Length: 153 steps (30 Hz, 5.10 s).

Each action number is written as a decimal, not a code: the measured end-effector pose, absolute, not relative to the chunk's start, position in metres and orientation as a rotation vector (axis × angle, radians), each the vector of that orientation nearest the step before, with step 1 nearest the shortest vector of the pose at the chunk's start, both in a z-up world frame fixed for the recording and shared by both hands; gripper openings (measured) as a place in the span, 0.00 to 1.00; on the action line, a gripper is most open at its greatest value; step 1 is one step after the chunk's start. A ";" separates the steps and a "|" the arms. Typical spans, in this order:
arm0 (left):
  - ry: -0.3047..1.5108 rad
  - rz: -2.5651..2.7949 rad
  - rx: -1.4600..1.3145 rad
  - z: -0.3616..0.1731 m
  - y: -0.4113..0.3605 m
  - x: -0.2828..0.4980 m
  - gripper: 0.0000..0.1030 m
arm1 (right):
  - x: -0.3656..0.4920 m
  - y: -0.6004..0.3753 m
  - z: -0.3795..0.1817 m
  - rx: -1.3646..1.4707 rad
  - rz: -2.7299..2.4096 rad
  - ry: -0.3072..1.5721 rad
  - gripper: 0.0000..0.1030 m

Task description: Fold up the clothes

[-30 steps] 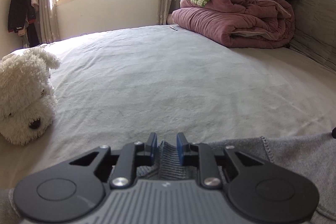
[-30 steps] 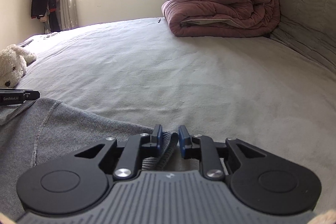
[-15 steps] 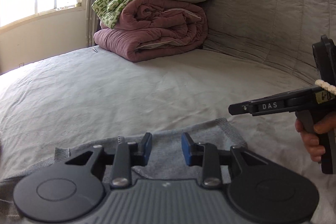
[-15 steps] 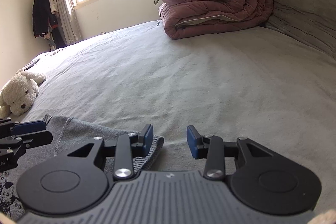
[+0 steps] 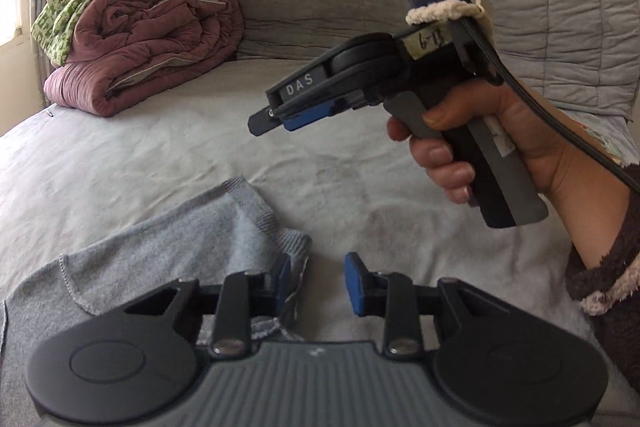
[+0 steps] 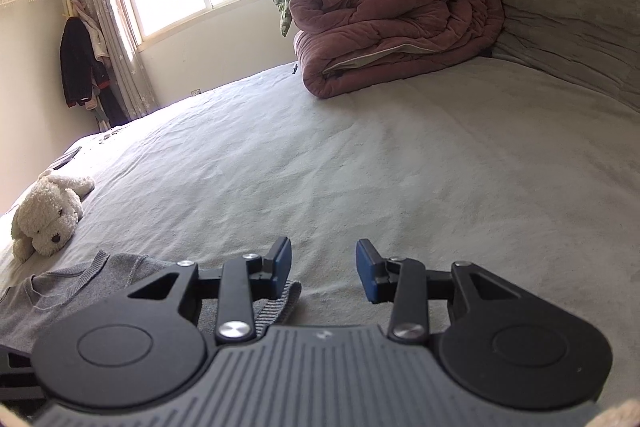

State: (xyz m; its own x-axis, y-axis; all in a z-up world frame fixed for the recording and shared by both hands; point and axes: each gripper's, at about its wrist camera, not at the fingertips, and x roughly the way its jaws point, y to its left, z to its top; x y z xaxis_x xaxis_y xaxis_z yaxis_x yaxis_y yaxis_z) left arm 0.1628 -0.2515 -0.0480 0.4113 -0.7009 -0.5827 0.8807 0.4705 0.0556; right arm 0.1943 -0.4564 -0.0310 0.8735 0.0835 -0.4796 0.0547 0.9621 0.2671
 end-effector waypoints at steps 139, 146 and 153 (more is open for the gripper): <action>0.672 0.060 -0.316 -0.040 0.158 0.247 0.64 | 0.244 -0.068 -0.006 0.065 0.283 0.597 0.74; 0.760 0.030 -0.379 -0.046 0.188 0.246 0.58 | 0.247 -0.085 -0.016 0.102 0.297 0.604 0.74; 0.860 -0.040 -0.288 -0.044 0.181 0.235 0.42 | 0.255 -0.103 -0.023 0.239 0.312 0.644 0.74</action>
State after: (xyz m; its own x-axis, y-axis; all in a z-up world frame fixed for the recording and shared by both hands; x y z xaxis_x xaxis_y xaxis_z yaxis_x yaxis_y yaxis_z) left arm 0.2346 0.1805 -0.0438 0.6540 -0.1501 -0.7414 -0.0811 0.9606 -0.2659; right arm 0.2551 -0.1032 -0.0227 0.7561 0.3565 -0.5488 -0.2095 0.9263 0.3131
